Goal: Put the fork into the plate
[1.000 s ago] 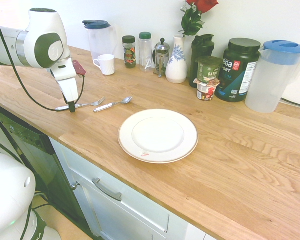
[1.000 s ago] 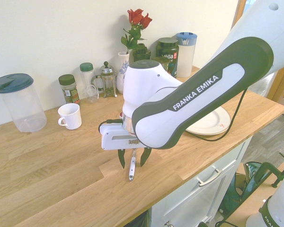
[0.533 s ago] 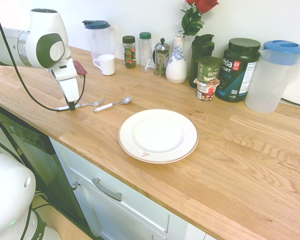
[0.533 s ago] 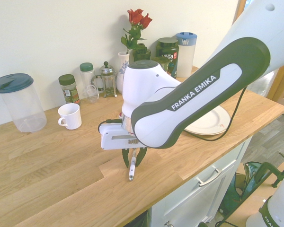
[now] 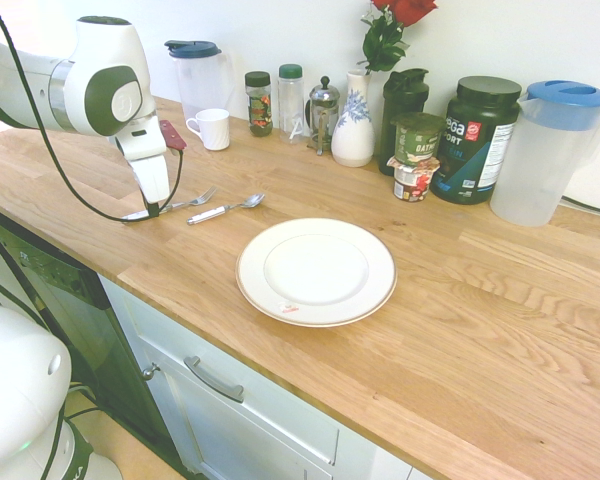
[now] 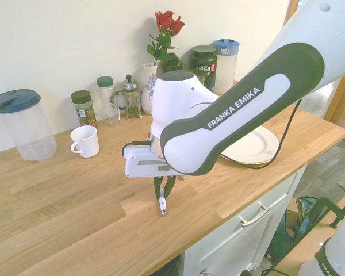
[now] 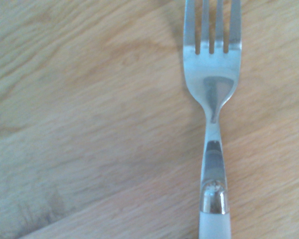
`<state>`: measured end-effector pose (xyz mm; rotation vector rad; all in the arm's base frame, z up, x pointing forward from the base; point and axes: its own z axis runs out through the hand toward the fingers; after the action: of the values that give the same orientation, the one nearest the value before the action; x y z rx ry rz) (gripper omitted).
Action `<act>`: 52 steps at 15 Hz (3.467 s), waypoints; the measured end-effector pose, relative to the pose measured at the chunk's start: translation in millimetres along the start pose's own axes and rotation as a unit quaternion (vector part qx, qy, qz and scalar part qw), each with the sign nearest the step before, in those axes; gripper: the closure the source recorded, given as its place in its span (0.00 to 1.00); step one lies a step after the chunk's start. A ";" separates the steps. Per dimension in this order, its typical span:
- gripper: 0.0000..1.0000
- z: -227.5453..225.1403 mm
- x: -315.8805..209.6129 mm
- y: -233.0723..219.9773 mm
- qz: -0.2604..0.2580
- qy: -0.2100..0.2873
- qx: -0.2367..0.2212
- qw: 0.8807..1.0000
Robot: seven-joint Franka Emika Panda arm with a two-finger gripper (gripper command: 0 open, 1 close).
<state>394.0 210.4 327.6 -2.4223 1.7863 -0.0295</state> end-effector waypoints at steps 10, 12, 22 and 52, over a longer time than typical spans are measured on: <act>1.00 -90.7 125.1 7.7 0.051 0.033 0.058 0.996; 1.00 -92.4 159.7 33.3 0.065 0.045 0.053 0.995; 1.00 -93.2 246.4 89.5 0.107 0.059 0.048 0.991; 0.00 -45.3 293.4 102.5 0.117 0.046 0.024 0.992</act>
<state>379.9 -103.0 342.2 -2.1971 2.0733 -0.1605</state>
